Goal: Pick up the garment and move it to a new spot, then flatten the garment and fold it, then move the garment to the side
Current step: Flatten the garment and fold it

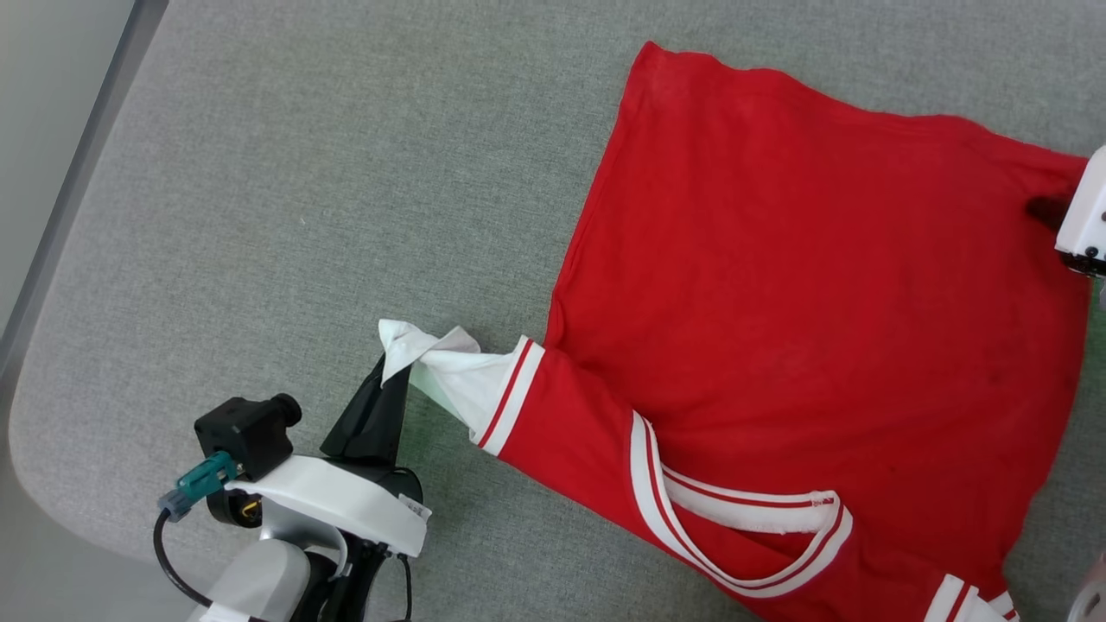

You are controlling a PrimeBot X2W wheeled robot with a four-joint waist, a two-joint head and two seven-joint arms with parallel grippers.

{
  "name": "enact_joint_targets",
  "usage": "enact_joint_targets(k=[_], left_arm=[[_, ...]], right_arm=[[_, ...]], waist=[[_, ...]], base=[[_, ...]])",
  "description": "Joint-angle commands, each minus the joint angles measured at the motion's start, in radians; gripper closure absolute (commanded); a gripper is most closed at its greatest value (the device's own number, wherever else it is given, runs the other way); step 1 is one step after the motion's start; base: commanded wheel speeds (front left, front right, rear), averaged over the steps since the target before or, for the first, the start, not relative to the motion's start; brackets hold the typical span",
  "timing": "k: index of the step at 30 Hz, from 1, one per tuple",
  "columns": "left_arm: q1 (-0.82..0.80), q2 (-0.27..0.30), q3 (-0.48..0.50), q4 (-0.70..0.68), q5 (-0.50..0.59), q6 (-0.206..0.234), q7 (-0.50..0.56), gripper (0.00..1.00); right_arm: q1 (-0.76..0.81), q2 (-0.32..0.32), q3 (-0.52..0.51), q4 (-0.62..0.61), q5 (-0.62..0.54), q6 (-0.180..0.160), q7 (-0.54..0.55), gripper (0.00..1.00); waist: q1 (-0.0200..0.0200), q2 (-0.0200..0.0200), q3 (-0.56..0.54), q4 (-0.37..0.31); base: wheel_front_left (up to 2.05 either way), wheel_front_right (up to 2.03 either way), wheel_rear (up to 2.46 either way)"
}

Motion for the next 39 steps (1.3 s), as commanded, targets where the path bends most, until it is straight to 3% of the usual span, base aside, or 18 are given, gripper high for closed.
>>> enact_joint_targets(k=[1,9,15,19,25,30,35,39], left_arm=[[-0.004,-0.005,0.003,0.007,-0.001,-0.004,-0.008,1.0],[0.039,0.01,0.007,0.041,-0.016,0.013,0.007,1.0],[0.088,0.032,0.02,0.052,-0.025,0.041,0.02,1.0],[0.129,0.051,0.023,0.048,-0.031,0.066,0.035,1.0],[0.188,0.077,0.032,0.036,-0.044,0.097,0.064,1.0],[0.224,0.093,0.034,0.028,-0.051,0.119,0.083,1.0],[0.237,0.1,0.039,0.022,-0.058,0.134,0.094,1.0],[0.236,0.108,0.037,0.019,-0.054,0.137,0.098,1.0]], right_arm=[[0.061,0.036,-0.002,0.035,-0.014,-0.001,0.016,1.0],[0.059,-0.023,0.05,-0.08,0.015,-0.001,-0.064,1.0],[0.193,-0.071,0.105,-0.208,0.089,-0.001,-0.049,1.0],[0.372,-0.085,0.1,-0.352,0.155,-0.001,-0.023,1.0],[0.687,-0.032,0.063,-0.586,0.216,-0.001,0.004,1.0],[0.917,0.054,0.035,-0.705,0.256,-0.001,-0.009,1.0],[1.097,0.117,0.021,-0.742,0.274,-0.001,-0.058,1.0],[1.186,0.129,0.04,-0.683,0.359,-0.001,-0.117,1.0]], waist=[[-0.0001,0.0,-0.013,-0.002],[-0.0001,0.0,-0.127,-0.039],[-0.0001,0.0,-0.222,-0.084],[-0.0001,0.0,-0.291,-0.121],[-0.0001,0.0,-0.363,-0.187],[-0.0001,0.0,-0.392,-0.235],[-0.0001,0.0,-0.399,-0.265],[-0.0001,0.0,-0.401,-0.276]], base=[[0.0,0.0,0.0],[0.0,0.0,0.0],[0.0,0.0,0.0],[0.0,0.0,0.0],[0.0,0.0,0.0],[0.0,0.0,0.0],[0.0,0.0,0.0],[0.0,0.0,0.0]])
